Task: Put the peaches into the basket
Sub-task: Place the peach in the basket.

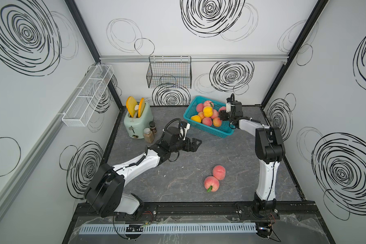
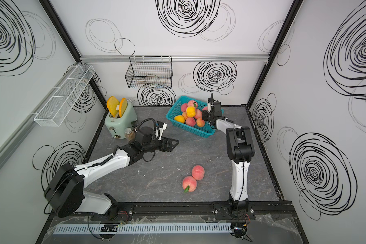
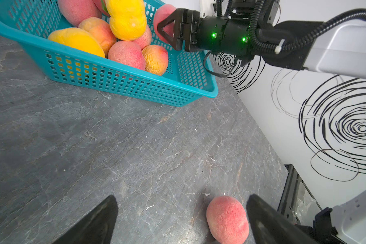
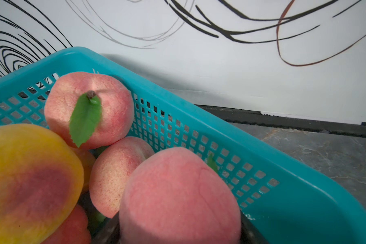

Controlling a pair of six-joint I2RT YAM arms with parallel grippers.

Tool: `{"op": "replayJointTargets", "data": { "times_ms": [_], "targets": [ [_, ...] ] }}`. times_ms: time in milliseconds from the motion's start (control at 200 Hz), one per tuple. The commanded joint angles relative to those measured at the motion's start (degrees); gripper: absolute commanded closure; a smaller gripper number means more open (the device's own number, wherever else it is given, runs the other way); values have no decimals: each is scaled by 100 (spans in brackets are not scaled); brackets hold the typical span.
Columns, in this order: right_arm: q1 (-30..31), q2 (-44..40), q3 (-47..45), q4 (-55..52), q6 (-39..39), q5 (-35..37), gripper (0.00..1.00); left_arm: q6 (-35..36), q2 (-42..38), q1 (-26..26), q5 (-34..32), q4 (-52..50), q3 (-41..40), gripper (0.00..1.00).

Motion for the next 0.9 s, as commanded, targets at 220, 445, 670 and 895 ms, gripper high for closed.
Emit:
{"op": "replayJointTargets", "data": {
  "times_ms": [220,445,670,895],
  "targets": [
    [67,281,378,-396,-226,175,28,-44,48,-33,70,318,160,1],
    [89,417,503,-511,-262,194,28,-30,20,-34,41,311,137,1],
    [85,440,503,-529,-264,194,27,-44,18,-34,66,330,132,2],
    [111,335,503,-538,-249,163,24,-44,-54,-34,70,298,102,1]
  ]
}}
